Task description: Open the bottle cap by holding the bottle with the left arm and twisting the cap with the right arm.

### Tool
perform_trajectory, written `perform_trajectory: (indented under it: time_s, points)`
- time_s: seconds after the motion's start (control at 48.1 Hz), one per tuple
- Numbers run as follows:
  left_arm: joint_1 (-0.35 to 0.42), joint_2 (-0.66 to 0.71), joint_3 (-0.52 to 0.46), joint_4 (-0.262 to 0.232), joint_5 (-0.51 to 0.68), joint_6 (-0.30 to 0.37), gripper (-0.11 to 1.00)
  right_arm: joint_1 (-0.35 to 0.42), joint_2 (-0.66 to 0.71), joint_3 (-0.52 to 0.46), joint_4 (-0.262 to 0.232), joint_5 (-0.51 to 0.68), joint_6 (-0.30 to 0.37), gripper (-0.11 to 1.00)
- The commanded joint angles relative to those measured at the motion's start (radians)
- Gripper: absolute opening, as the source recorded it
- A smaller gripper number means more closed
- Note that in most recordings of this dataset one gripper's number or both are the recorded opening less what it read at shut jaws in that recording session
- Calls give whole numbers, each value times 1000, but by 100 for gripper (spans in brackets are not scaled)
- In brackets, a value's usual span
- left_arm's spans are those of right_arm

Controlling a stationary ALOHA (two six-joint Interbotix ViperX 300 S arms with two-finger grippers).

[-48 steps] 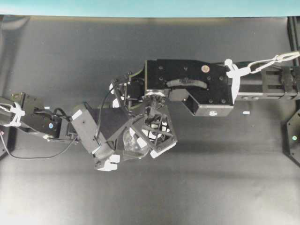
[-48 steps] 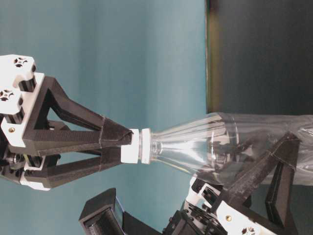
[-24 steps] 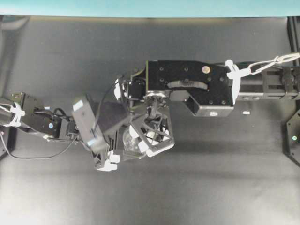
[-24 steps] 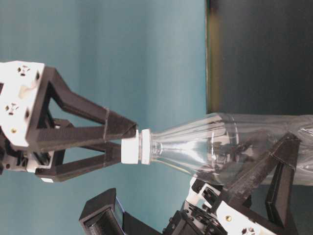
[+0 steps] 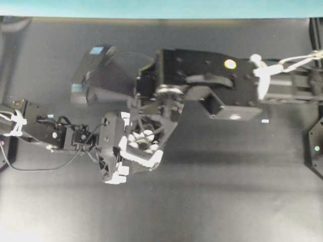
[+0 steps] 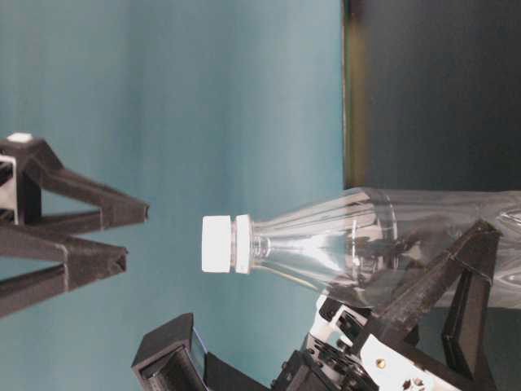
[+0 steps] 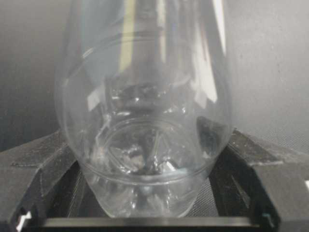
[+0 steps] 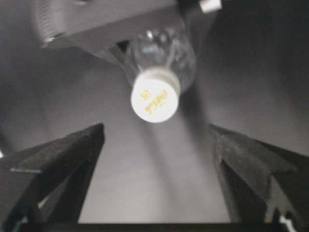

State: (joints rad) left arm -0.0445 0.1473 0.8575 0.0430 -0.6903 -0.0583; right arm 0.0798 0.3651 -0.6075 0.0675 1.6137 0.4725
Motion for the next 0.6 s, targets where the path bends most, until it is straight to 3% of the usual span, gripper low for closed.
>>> perform_trajectory:
  time_s: [0.0,0.083,0.582]
  points:
    - [-3,-3,-9,5,-6,-2,80,25,2,-35,3,8,72,80]
    - [-3,-3,-8,3,-6,-2,80,25,15,-32,3,0,103,80]
    - [-5,-3,-8,3,-6,-2,80,23,0,143,5,-149,100,79]
